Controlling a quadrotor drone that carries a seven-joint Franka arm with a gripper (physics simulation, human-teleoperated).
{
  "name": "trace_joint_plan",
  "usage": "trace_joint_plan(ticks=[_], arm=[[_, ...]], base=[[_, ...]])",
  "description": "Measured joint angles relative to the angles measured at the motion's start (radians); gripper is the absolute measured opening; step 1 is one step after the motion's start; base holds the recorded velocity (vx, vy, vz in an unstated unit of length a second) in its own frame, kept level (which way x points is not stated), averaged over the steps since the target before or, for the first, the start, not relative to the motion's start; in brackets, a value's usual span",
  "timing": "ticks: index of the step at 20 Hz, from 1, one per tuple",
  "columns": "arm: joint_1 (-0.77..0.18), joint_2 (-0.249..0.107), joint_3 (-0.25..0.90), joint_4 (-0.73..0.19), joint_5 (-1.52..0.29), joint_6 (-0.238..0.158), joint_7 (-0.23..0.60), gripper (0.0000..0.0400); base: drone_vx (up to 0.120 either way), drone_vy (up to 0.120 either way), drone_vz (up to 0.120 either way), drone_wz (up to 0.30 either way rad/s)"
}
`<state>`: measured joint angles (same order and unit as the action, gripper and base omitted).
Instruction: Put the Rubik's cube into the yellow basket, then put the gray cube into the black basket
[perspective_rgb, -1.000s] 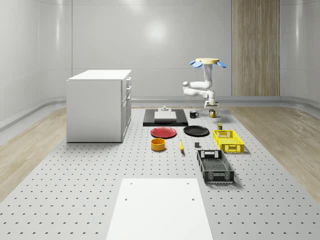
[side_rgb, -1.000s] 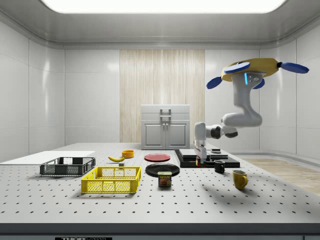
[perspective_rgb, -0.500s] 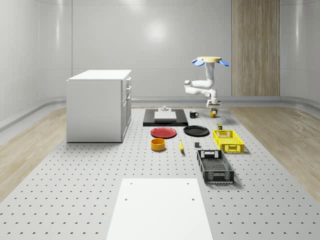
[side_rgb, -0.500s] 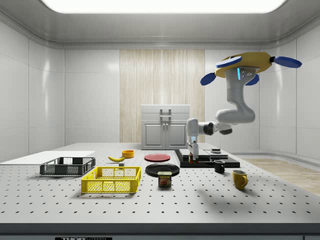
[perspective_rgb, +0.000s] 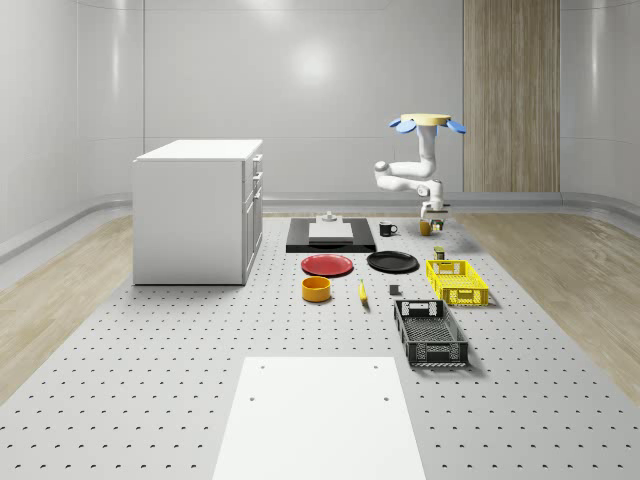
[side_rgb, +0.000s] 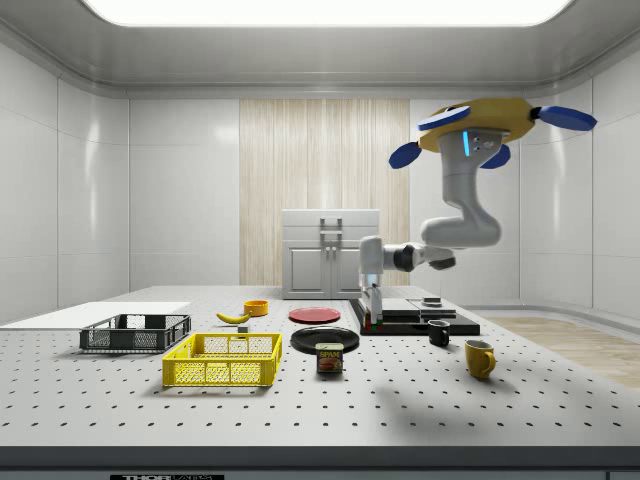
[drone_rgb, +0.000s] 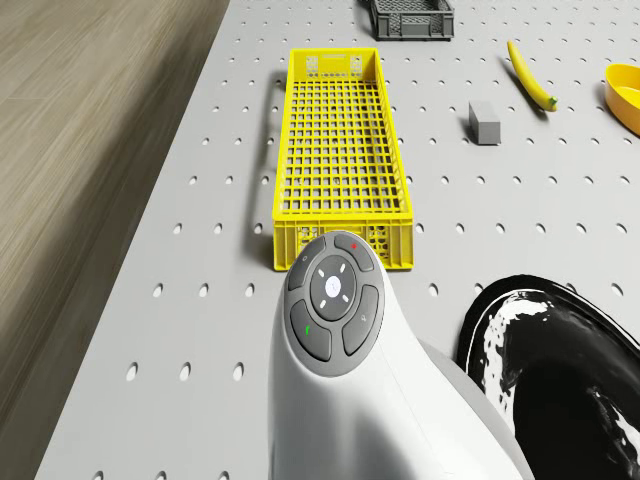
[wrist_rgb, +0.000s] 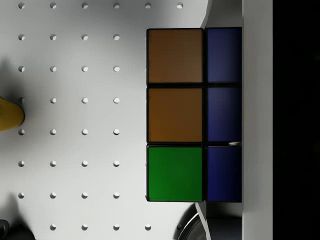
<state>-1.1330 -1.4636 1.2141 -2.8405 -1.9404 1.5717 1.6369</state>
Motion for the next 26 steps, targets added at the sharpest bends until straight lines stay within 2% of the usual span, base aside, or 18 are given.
trace_joint_plan(ticks=[26], arm=[[-0.006, -0.015, 0.003, 0.001, 0.007, 0.014, 0.005, 0.0325]], base=[[0.12, 0.0, 0.0, 0.0]])
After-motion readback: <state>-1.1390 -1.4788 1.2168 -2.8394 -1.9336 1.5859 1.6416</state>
